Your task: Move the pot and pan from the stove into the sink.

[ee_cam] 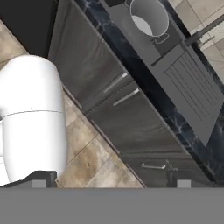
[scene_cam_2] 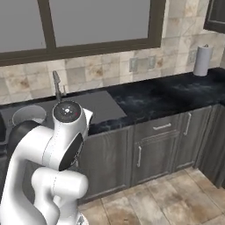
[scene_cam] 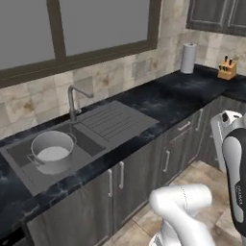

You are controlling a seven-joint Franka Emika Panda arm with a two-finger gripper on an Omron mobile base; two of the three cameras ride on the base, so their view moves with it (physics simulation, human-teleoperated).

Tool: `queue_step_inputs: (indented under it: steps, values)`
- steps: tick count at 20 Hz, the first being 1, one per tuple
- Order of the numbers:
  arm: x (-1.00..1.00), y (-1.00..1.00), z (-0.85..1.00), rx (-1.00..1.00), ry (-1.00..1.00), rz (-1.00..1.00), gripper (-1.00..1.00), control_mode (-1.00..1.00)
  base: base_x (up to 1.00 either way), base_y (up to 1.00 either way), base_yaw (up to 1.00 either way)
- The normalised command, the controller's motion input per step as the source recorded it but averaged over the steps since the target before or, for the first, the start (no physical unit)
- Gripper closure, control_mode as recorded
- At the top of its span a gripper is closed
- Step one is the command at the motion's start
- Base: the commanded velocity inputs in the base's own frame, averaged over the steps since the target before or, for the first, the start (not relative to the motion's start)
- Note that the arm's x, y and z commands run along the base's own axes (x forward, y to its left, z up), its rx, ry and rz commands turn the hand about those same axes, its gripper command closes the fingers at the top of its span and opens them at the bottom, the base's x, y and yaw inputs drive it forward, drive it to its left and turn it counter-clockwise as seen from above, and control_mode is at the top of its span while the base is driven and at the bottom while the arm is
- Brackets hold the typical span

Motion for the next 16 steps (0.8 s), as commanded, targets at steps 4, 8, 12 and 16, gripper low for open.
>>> queue_step_inputs:
  steps: [4, 8, 12, 16]
  values:
    - [0.0, 0.0, 0.0, 0.0, 0.0, 0.0, -1.0, 1.0, 0.0, -0.29, -0.43]
    - [0.0, 0.0, 0.0, 0.0, 0.0, 0.0, -1.0, 1.0, 0.0, -0.28, -0.44]
    - [0.0, 0.0, 0.0, 0.0, 0.0, 0.0, -1.0, 1.0, 0.0, -0.28, -0.45]
    - [0.0, 0.0, 0.0, 0.0, 0.0, 0.0, -1.0, 1.0, 0.02, -0.27, -0.46]
